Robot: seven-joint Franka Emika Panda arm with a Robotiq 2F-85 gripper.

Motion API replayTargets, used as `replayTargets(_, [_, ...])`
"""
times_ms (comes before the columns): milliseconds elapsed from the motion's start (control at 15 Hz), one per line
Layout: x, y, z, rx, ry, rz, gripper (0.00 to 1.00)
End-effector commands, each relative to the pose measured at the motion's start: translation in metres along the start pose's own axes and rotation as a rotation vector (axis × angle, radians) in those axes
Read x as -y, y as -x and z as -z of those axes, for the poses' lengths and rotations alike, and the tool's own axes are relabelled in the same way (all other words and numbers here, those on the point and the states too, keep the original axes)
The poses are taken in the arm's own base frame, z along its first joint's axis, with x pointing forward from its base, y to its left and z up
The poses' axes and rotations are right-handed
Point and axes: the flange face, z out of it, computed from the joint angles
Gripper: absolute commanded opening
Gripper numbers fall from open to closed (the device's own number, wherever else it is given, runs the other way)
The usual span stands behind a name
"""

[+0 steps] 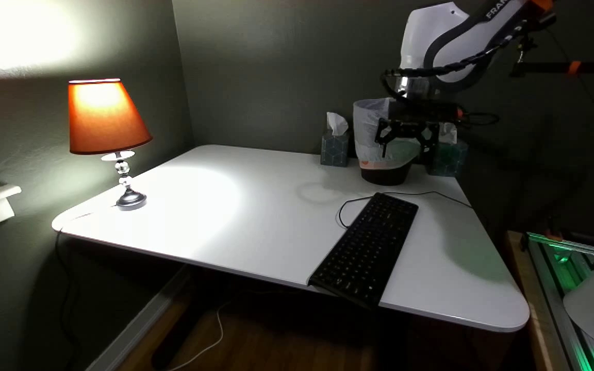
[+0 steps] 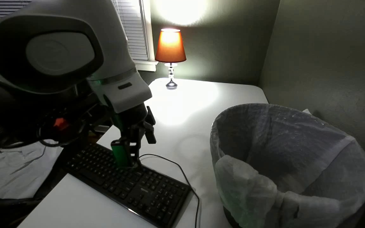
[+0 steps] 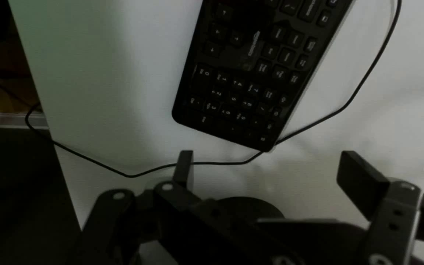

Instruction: Press a button on the keyboard

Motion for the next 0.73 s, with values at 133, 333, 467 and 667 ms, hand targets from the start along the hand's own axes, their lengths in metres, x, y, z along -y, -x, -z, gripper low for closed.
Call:
replayTargets(133, [0.002,0.034,0.032,-0.086,-0.009,0.067,1.0])
replayTargets(333, [0.013,0.023,0.026,-0.061,-0.028,0.067,1.0])
replayTargets(467, [0.011,0.021,0.024,-0.059,-0.024,0.064,1.0])
replayTargets(667, [0.011,0.02,0.023,-0.058,-0.022,0.062,1.0])
